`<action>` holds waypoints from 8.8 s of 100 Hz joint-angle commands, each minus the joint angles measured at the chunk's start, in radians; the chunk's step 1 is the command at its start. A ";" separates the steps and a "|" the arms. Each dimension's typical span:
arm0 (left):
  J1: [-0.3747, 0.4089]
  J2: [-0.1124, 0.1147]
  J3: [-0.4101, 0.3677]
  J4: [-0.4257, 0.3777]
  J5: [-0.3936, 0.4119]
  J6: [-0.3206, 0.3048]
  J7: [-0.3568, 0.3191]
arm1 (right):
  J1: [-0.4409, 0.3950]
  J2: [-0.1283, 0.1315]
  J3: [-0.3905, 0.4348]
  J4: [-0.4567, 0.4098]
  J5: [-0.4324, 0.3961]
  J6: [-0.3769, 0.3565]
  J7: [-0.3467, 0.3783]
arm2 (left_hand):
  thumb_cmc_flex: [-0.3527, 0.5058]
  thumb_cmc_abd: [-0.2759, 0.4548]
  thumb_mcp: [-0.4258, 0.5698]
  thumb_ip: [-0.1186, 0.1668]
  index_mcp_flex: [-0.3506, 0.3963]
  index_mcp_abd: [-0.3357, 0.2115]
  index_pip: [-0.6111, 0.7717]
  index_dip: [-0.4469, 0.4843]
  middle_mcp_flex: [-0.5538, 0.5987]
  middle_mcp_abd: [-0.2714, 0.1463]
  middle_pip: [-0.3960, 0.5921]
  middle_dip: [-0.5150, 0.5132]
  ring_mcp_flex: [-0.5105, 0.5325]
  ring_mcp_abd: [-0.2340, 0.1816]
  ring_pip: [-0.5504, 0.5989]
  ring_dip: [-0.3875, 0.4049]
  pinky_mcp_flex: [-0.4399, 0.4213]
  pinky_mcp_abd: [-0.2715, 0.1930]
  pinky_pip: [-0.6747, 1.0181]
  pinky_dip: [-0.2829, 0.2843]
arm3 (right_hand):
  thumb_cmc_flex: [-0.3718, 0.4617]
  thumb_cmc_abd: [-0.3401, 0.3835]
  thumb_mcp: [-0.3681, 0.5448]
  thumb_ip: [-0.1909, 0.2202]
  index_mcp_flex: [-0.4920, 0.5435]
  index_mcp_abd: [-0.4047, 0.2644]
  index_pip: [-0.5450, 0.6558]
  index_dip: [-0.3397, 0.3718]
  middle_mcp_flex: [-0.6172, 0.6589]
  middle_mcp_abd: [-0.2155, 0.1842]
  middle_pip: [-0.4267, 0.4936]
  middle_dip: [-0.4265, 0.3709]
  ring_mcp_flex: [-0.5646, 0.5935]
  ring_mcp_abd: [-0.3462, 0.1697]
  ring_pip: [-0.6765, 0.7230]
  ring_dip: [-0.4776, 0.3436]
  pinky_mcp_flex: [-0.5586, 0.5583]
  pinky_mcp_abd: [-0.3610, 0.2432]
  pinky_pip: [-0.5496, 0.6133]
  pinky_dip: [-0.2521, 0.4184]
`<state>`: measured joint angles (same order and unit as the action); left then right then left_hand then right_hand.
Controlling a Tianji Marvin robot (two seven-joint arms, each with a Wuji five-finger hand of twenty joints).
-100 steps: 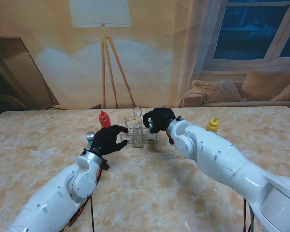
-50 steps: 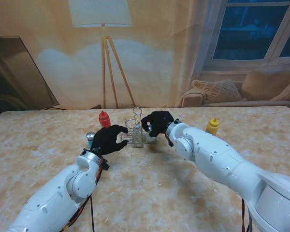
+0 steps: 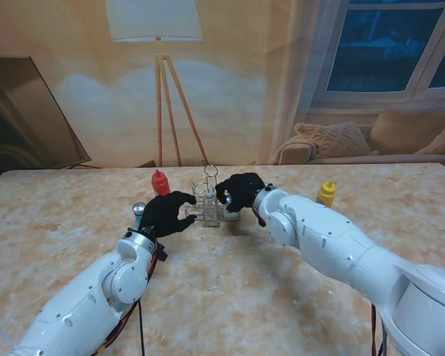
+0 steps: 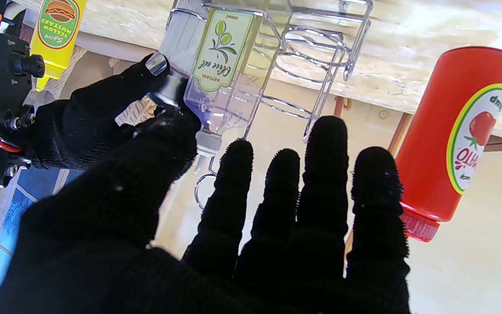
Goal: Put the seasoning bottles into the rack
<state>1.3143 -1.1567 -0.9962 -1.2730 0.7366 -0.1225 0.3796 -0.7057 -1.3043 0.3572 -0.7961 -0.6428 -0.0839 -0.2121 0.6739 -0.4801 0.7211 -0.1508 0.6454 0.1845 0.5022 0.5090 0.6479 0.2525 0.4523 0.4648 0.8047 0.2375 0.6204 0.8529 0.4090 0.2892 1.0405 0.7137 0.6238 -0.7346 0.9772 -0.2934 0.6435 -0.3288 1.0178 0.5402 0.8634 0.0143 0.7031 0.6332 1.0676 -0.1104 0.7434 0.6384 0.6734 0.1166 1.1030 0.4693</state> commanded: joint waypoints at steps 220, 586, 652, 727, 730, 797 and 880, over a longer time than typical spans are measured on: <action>-0.003 -0.002 0.015 -0.002 -0.010 0.004 -0.024 | -0.396 0.185 0.458 -0.379 -0.207 0.047 0.019 | 0.010 -0.002 0.023 0.019 0.022 -0.014 0.029 0.013 -0.002 0.007 -0.005 0.002 -0.019 -0.008 0.001 0.004 -0.013 -0.002 -0.006 0.012 | 0.017 0.275 -0.242 0.105 -0.049 0.062 -0.099 0.001 -0.038 -0.001 -0.087 -0.078 -0.108 0.069 -0.112 -0.087 -0.123 0.068 0.014 -0.008; 0.021 0.129 -0.256 0.021 0.315 -0.197 -0.282 | -0.356 0.182 0.423 -0.325 -0.206 0.077 0.017 | 0.089 -0.122 0.166 -0.002 -0.005 -0.141 -0.132 -0.140 -0.081 -0.116 -0.135 -0.196 -0.099 -0.001 -0.239 -0.283 0.000 -0.053 -0.146 -0.237 | 0.011 0.256 -0.225 0.101 -0.040 0.050 -0.097 0.006 -0.040 -0.006 -0.091 -0.078 -0.106 0.062 -0.114 -0.083 -0.127 0.077 0.017 -0.003; -0.002 0.126 -0.229 0.054 0.316 -0.183 -0.243 | -0.357 0.185 0.427 -0.324 -0.211 0.075 0.024 | 0.051 -0.144 0.172 -0.005 -0.023 -0.153 -0.130 -0.139 -0.112 -0.124 -0.149 -0.200 -0.091 0.045 -0.251 -0.269 0.002 0.008 -0.137 -0.190 | 0.014 0.251 -0.219 0.100 -0.029 0.045 -0.093 0.007 -0.038 -0.010 -0.092 -0.078 -0.105 0.062 -0.114 -0.083 -0.125 0.077 0.017 -0.003; -0.046 0.128 -0.201 0.074 0.275 -0.183 -0.322 | -0.366 0.192 0.438 -0.332 -0.225 0.074 0.029 | 0.186 -0.080 0.115 -0.028 0.066 -0.155 -0.009 -0.071 0.025 -0.126 -0.062 -0.133 0.056 -0.075 -0.118 -0.139 0.121 -0.109 -0.055 -0.125 | 0.011 0.243 -0.209 0.097 -0.021 0.040 -0.089 0.008 -0.036 -0.011 -0.095 -0.079 -0.103 0.061 -0.116 -0.083 -0.124 0.078 0.016 -0.003; -0.046 0.128 -0.201 0.074 0.275 -0.183 -0.321 | -0.366 0.192 0.439 -0.332 -0.225 0.073 0.029 | 0.204 -0.091 0.104 -0.048 0.076 -0.155 0.006 -0.063 0.039 -0.126 -0.053 -0.126 0.069 -0.087 -0.112 -0.131 0.132 -0.117 -0.049 -0.124 | 0.012 0.243 -0.209 0.097 -0.021 0.040 -0.089 0.008 -0.036 -0.011 -0.095 -0.079 -0.102 0.061 -0.115 -0.083 -0.125 0.078 0.016 -0.003; -0.061 0.123 -0.177 0.088 0.271 -0.173 -0.292 | -0.370 0.194 0.445 -0.334 -0.225 0.069 0.037 | 0.371 -0.121 -0.024 -0.076 0.181 -0.189 0.365 -0.109 0.336 -0.102 -0.075 0.166 0.259 -0.145 -0.086 0.074 0.285 -0.175 0.021 -0.091 | 0.012 0.244 -0.208 0.097 -0.019 0.043 -0.088 0.008 -0.036 -0.008 -0.094 -0.079 -0.101 0.061 -0.116 -0.083 -0.116 0.068 0.011 -0.007; 0.024 0.130 -0.285 -0.095 0.222 -0.277 -0.457 | -0.382 0.195 0.461 -0.339 -0.232 0.066 0.026 | 0.388 -0.102 -0.043 -0.061 0.194 -0.148 0.377 -0.069 0.433 -0.062 -0.115 0.268 0.305 -0.161 -0.020 0.062 0.320 -0.151 0.060 -0.064 | 0.013 0.246 -0.208 0.097 -0.018 0.042 -0.086 0.008 -0.041 -0.005 -0.092 -0.080 -0.101 0.059 -0.114 -0.083 -0.115 0.064 0.010 -0.008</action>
<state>1.3330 -1.0284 -1.2800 -1.3468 0.9654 -0.3847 -0.0632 -1.0763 -1.1080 0.8190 -1.1290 -0.8698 -0.0130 -0.2005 0.9673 -0.6330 0.6271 -0.2305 0.7804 -0.0138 0.7837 0.4058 0.9641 0.1945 0.2517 0.6682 1.0839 0.1463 0.5691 0.9054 0.7265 0.1595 1.0831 0.6227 0.6262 -0.4846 0.7535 -0.2198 0.6081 -0.2766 0.9151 0.5398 0.7968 0.0221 0.6125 0.5542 0.9683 -0.0502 0.6328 0.5643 0.5570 0.1819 1.1060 0.4629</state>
